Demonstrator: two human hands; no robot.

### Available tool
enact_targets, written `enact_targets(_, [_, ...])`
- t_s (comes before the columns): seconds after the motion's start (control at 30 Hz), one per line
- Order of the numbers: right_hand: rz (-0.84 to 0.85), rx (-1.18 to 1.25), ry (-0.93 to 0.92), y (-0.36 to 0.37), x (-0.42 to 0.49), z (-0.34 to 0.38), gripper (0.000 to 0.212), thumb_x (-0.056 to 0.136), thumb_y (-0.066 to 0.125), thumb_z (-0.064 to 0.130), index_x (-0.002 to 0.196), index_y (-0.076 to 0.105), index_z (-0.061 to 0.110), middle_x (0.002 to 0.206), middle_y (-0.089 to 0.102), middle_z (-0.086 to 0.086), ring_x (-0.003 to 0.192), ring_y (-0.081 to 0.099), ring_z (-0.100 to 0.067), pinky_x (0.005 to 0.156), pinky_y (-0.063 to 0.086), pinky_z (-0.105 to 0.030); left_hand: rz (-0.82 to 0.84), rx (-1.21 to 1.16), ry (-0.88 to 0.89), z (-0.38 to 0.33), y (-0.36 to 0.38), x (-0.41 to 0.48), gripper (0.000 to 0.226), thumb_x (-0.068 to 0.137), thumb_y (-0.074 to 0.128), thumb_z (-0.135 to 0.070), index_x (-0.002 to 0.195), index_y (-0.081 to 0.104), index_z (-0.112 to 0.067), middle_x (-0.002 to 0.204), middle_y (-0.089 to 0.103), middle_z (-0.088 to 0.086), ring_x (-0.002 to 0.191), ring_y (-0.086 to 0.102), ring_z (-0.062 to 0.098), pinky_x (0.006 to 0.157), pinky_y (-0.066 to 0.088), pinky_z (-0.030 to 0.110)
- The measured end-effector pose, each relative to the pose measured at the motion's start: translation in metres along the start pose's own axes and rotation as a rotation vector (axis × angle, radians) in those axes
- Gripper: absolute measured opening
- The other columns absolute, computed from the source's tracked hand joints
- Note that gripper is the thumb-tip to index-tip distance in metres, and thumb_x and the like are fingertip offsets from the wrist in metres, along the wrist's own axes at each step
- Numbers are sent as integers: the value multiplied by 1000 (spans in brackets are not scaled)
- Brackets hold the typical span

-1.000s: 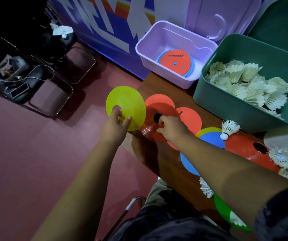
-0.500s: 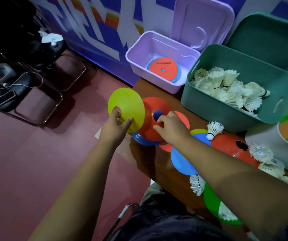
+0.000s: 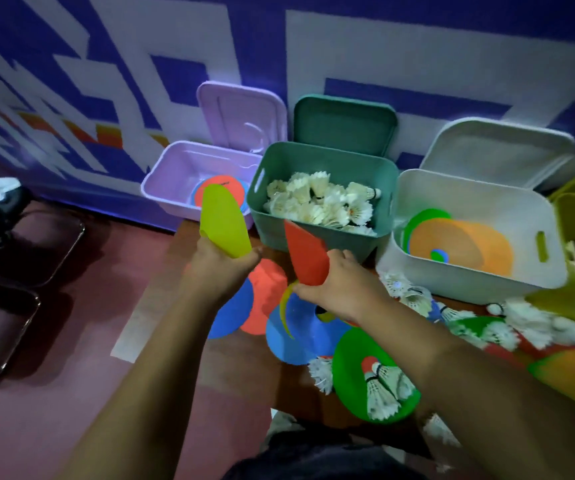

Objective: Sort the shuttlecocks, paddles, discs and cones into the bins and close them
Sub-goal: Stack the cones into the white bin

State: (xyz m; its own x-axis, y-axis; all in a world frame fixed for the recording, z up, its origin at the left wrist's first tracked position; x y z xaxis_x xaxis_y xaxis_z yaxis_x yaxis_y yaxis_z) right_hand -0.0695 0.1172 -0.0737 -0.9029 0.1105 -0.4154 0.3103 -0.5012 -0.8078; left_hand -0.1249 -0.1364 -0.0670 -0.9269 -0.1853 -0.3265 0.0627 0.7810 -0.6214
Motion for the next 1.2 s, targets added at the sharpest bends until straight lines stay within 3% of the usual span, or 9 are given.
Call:
enact_targets(0.1, [-33, 130, 13, -24, -14, -29, 59, 67, 62, 74, 108, 53, 34, 108, 50, 8, 100, 63, -22, 88, 55, -46, 34, 23, 159, -47, 13, -24, 44, 74, 81, -46, 79, 60, -9, 61, 61, 6, 53, 58, 19, 55, 49, 37])
enact_targets(0.2, [-100, 316, 16, -46, -27, -58, 38, 71, 66, 62, 93, 62, 32, 94, 64, 10, 89, 67, -14, 84, 58, -44, 123, -10, 292, -83, 33, -43, 32, 76, 76, -36, 79, 63, -6, 64, 64, 9, 56, 54, 17, 58, 47, 34])
enact_targets(0.3, [-154, 505, 25, -65, -42, -89, 48, 72, 69, 68, 101, 70, 29, 92, 75, 11, 84, 71, -6, 83, 60, -40, 247, -118, 369, -117, 55, -61, 15, 84, 76, -21, 81, 62, -15, 64, 63, -6, 60, 55, 12, 62, 49, 32])
enact_targets(0.4, [-205, 645, 85, -82, -60, -122, 48, 78, 71, 72, 106, 67, 33, 95, 75, 11, 82, 71, -8, 78, 58, -36, 346, -170, 379, -145, 78, -75, 29, 80, 78, -34, 103, 63, -25, 86, 73, -14, 82, 71, 10, 81, 59, 42])
enact_targets(0.53, [-315, 797, 88, -113, -90, -164, 34, 88, 64, 73, 106, 69, 45, 100, 76, 21, 89, 73, -5, 84, 60, -37, 508, -208, 373, -191, 114, -98, 53, 73, 73, -51, 118, 60, -25, 109, 74, 5, 95, 76, 24, 88, 61, 50])
enact_targets(0.73, [-485, 952, 251, -150, -130, -231, 37, 98, 57, 66, 107, 70, 31, 102, 74, 6, 75, 71, -13, 71, 59, -37, 664, -354, 265, -246, 191, -117, 26, 101, 63, -28, 120, 66, -10, 112, 73, 13, 87, 75, 22, 76, 60, 37])
enact_targets(0.9, [-529, 1003, 404, -161, -158, -274, 48, 99, 53, 67, 106, 71, 23, 88, 71, -4, 71, 68, -18, 61, 48, -30, 648, -209, 126, -236, 249, -119, 14, 104, 55, -15, 106, 65, -5, 118, 71, 20, 80, 75, 23, 76, 57, 39])
enact_targets(1.1, [-535, 1058, 452, -160, -160, -294, 52, 96, 55, 69, 101, 72, 20, 104, 75, -4, 78, 74, -21, 78, 63, -48, 651, -183, 118, -213, 257, -131, 12, 105, 54, -16, 109, 64, -14, 107, 78, 8, 87, 76, 26, 75, 56, 39])
enact_targets(1.2, [-530, 1128, 456, -164, -149, -296, 52, 92, 56, 72, 103, 72, 24, 106, 76, -4, 85, 74, -24, 75, 64, -44, 611, -179, 104, -198, 246, -127, 14, 107, 52, -18, 112, 64, -13, 102, 79, 6, 85, 74, 25, 73, 56, 39])
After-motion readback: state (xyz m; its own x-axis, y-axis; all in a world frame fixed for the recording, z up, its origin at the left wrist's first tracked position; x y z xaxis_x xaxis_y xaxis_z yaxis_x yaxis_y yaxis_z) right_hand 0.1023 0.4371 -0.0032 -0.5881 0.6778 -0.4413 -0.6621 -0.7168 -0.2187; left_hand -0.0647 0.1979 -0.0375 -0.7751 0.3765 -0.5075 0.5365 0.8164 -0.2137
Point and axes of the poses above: each hand's wrist, its own x-axis towards the middle knuckle, its own y-axis out of the palm, z = x × y, the point moved 6 cm from there along x, towards the middle knuckle
